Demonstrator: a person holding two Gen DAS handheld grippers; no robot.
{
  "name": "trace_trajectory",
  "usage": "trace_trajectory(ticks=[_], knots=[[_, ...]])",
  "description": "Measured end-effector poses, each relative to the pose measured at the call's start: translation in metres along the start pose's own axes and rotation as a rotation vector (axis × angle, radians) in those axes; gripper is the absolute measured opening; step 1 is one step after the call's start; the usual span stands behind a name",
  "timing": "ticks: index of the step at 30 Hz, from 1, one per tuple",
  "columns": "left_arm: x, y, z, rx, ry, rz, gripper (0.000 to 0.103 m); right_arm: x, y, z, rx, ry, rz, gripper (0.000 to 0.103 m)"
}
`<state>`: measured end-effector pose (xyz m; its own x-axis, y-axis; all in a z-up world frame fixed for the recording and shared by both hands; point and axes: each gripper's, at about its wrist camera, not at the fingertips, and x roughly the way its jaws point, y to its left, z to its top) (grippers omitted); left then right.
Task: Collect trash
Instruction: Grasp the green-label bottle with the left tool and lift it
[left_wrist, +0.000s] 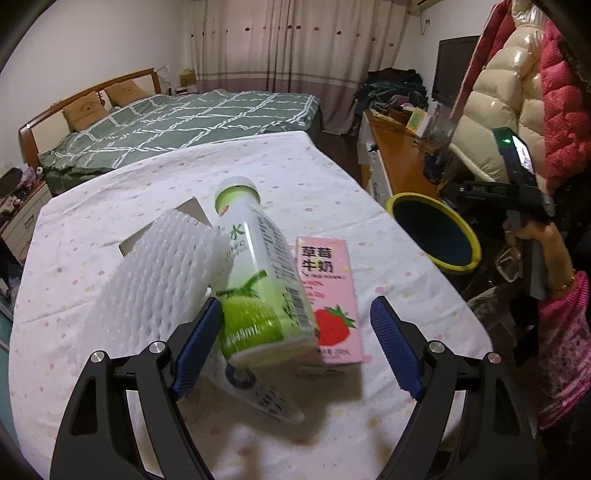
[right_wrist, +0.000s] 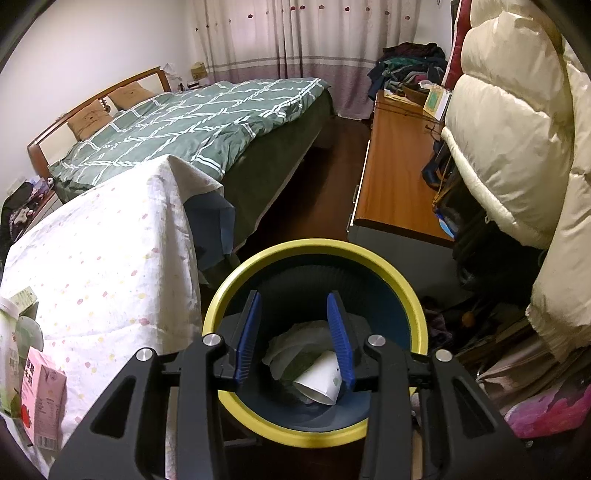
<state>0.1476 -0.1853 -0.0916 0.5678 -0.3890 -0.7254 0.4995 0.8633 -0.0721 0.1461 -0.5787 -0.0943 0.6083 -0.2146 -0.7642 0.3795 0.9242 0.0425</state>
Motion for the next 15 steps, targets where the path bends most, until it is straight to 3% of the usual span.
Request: trace_trajectory(ticks=[12, 15], knots=[[0.039, -0.006, 0.016, 0.062, 0.045, 0.066, 0.081, 0.007, 0.0, -0.008, -0.008, 0.025, 0.004, 0.036], [0.048, -0.006, 0.016, 0.073, 0.069, 0.081, 0.07, 0.006, -0.001, -0.01, -0.013, 0.026, -0.004, 0.036]])
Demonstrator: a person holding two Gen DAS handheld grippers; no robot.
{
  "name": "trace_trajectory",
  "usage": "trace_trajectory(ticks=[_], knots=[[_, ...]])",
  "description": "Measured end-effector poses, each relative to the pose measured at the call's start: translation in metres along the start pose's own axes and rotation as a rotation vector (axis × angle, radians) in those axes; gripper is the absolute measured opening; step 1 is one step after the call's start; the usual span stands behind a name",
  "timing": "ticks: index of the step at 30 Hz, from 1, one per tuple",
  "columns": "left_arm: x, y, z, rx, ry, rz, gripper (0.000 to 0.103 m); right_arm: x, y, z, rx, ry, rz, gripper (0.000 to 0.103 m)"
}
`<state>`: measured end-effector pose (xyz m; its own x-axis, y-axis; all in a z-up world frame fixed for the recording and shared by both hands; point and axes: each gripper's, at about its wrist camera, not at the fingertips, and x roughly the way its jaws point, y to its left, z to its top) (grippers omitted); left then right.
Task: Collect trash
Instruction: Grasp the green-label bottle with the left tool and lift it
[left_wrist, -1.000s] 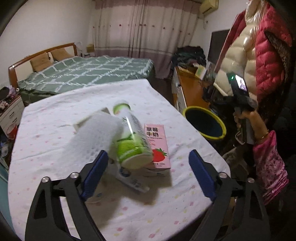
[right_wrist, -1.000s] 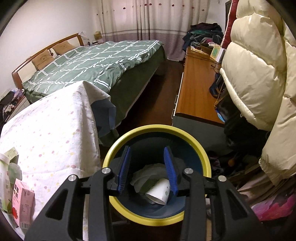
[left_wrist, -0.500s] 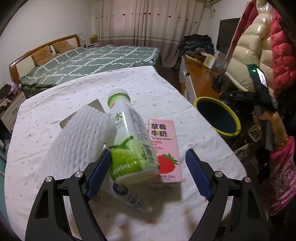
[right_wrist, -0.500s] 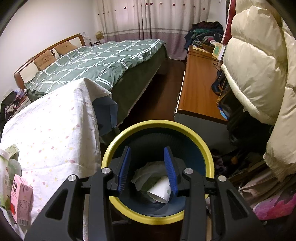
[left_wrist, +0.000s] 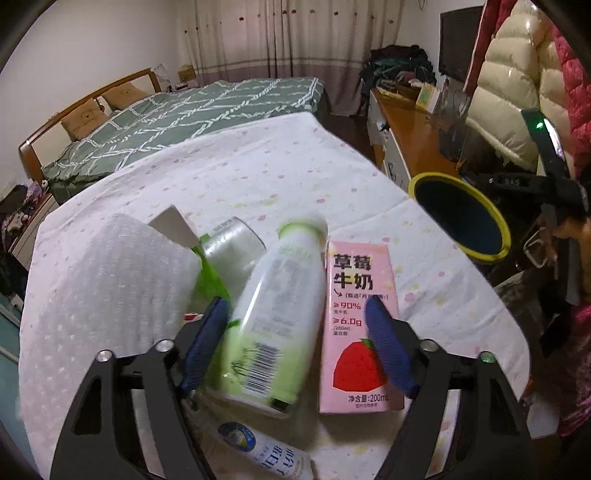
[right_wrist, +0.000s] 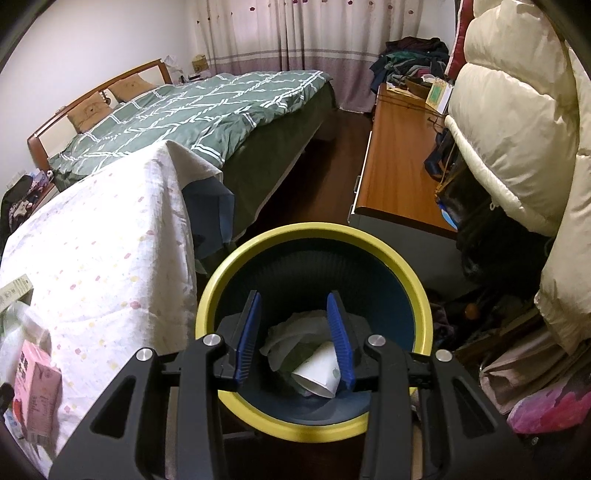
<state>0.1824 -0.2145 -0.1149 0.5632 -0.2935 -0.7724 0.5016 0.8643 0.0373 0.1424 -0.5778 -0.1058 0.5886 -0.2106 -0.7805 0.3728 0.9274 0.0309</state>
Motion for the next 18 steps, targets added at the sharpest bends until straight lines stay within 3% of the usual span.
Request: trace_trajectory(ticks=[3, 15, 18], knots=[[0.005, 0.002, -0.001, 0.007, 0.02, -0.011, 0.06, 0.001, -0.001, -0.001, -0.003, 0.005, 0.0, 0.036], [0.014, 0.028, 0.002, 0.011, 0.109, -0.063, 0.056, 0.002, -0.001, -0.005, -0.011, 0.019, 0.012, 0.036], [0.02, 0.019, 0.001, 0.044, 0.122, -0.065, 0.056, 0.004, 0.0, -0.005, -0.014, 0.026, 0.016, 0.036]])
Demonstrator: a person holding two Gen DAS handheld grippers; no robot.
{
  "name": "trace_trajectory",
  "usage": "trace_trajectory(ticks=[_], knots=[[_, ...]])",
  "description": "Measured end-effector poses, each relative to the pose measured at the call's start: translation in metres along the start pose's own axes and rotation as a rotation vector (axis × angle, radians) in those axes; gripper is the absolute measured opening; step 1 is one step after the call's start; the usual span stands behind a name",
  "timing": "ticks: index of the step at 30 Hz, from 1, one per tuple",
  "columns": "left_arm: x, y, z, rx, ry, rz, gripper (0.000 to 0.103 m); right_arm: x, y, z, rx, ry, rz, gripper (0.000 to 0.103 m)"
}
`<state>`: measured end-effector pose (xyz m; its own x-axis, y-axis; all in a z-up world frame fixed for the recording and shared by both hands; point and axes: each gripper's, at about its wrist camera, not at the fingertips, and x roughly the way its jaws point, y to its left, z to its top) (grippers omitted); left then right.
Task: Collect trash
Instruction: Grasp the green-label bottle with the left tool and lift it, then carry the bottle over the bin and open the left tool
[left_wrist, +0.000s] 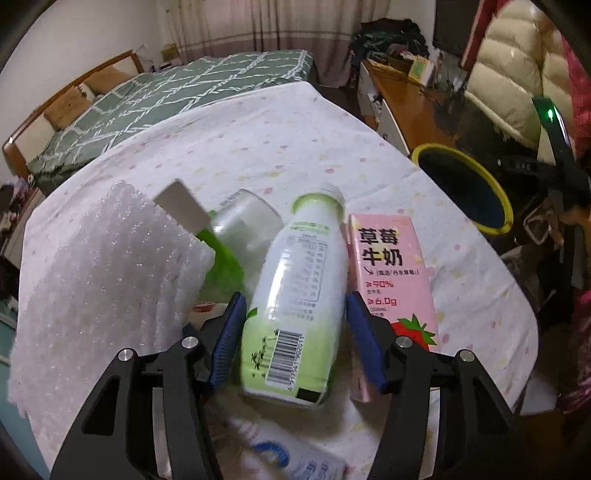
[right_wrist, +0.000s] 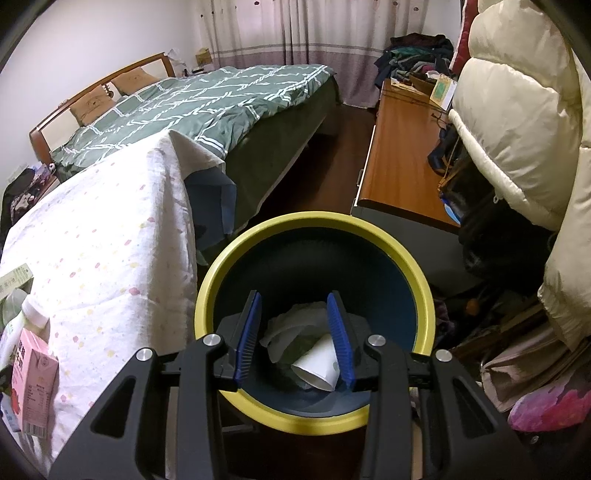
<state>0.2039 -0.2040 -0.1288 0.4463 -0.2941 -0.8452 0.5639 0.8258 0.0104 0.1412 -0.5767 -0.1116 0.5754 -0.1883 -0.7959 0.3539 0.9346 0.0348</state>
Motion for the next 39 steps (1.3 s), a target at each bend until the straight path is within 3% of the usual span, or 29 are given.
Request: trace_trajectory(ticks=[9, 22, 31, 39], knots=[[0.01, -0.005, 0.013, 0.005, -0.007, -0.015, 0.051, -0.002, 0.008, -0.003, -0.028, 0.01, 0.014, 0.036], [-0.06, -0.014, 0.013, -0.012, -0.168, -0.035, 0.051, -0.023, 0.008, -0.008, -0.018, -0.025, 0.058, 0.036], [-0.09, -0.059, 0.036, 0.082, -0.227, -0.118, 0.051, -0.055, -0.008, -0.026, -0.005, -0.075, 0.069, 0.036], [-0.057, -0.127, 0.083, 0.179, -0.192, -0.217, 0.051, -0.088, -0.043, -0.06, 0.029, -0.116, 0.057, 0.036]])
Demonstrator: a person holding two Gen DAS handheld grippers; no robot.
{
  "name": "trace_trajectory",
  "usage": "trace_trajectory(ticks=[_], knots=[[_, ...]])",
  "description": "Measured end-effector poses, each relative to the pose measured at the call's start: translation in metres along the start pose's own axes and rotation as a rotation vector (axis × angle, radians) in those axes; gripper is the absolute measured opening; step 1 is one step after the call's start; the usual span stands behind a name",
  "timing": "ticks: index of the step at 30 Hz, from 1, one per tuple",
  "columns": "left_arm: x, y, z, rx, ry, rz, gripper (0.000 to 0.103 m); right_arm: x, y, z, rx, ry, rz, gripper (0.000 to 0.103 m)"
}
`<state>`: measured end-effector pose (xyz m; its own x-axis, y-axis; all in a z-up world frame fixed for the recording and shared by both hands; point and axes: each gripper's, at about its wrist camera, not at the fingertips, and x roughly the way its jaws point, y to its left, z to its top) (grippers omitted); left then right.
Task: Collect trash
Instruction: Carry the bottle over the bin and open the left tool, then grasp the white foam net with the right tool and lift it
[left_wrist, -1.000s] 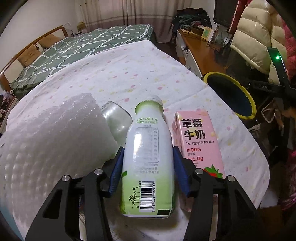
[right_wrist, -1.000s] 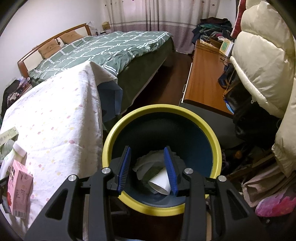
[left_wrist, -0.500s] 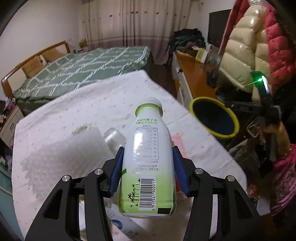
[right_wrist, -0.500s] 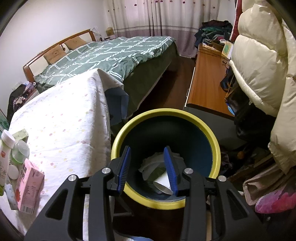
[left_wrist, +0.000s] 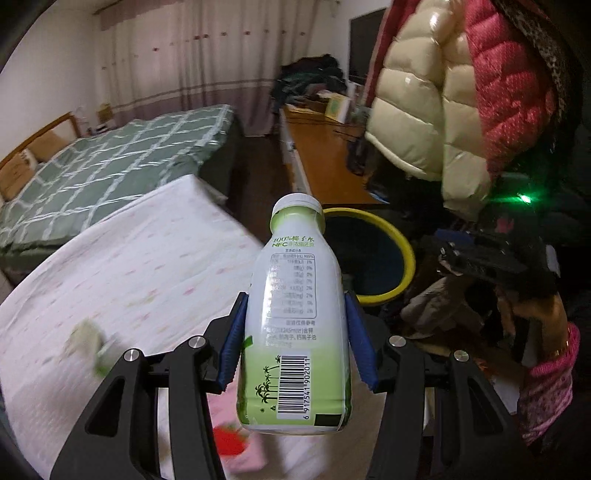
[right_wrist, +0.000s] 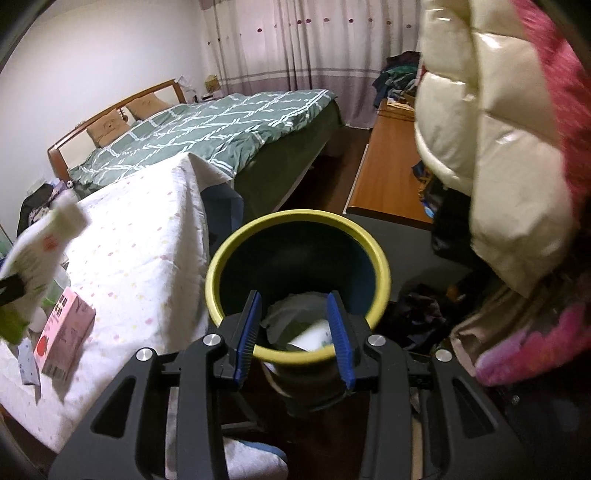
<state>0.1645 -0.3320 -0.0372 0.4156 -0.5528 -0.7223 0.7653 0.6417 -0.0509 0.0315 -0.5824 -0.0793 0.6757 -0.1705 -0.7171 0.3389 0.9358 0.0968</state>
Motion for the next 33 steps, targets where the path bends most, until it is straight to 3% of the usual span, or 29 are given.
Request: trace_trajectory(ticks=[13, 21, 22, 25, 29, 31, 33], knots=[[0.126, -0.077, 0.064, 0.078, 0.095, -0.072, 0.051, -0.002, -0.05, -0.027, 0.085, 0.021, -0.028, 0.036], [0.178, -0.091, 0.085, 0.037, 0.083, -0.059, 0.053, 0.005, -0.066, -0.029, 0.117, 0.034, -0.049, 0.036], [0.178, -0.089, 0.087, 0.027, 0.061, -0.038, 0.062, 0.006, -0.067, -0.029, 0.119, 0.036, -0.047, 0.036], [0.16, -0.083, 0.09, 0.004, -0.008, -0.005, 0.078, 0.008, -0.063, -0.03, 0.117, 0.039, -0.042, 0.036], [0.107, -0.066, 0.082, -0.013, -0.084, 0.018, 0.081, 0.007, -0.056, -0.03, 0.105, 0.039, -0.025, 0.036], [0.069, -0.057, 0.072, -0.02, -0.133, 0.039, 0.091, 0.007, -0.05, -0.031, 0.096, 0.038, -0.014, 0.036], [0.038, -0.048, 0.06, -0.017, -0.17, 0.06, 0.091, 0.006, -0.04, -0.031, 0.081, 0.035, 0.001, 0.036]])
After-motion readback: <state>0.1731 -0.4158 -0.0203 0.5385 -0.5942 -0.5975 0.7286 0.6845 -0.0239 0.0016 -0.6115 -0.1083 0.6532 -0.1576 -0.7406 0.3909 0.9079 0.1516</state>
